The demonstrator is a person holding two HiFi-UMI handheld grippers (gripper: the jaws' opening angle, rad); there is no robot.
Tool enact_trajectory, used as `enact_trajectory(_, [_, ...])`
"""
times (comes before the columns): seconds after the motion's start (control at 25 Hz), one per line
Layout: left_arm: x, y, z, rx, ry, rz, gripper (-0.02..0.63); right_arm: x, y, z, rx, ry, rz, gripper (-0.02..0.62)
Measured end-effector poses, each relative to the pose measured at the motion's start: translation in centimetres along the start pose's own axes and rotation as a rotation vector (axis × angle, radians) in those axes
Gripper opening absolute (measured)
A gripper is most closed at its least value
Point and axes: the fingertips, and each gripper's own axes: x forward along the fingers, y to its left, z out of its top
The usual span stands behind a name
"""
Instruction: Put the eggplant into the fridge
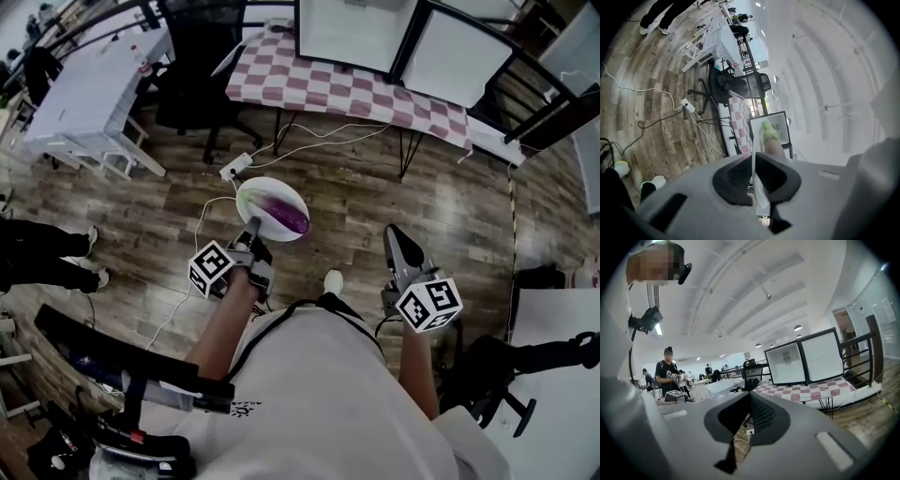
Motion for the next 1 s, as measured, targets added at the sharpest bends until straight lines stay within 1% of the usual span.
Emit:
enact_trajectory(0.16, [3.2, -1.5, -0.9, -0.007, -0.012, -0.006, 0.018, 1.6, -3.2, 1.8, -0.011, 0.004, 0.019, 0.006])
enact_trajectory(0.36, [6.4, -2.6, -1.9, -0.009, -0.024, 0.008, 0.018, 3.1, -6.6, 3.2, -0.01, 0.016, 0.038, 0.006])
enact_trajectory(0.76, [10.7, -3.3, -4.7, -0.01, -0.061, 0.025, 0.018, 3.7, -12.6, 3.1, 0.013, 0.04, 0.074, 0.006])
enact_trajectory(1.0, [13.3, -3.8, -6.1, -0.029, -0.089, 0.021, 0.018, 4.2, -16.1, 3.2, 0.011, 0.061, 0.101, 0.006])
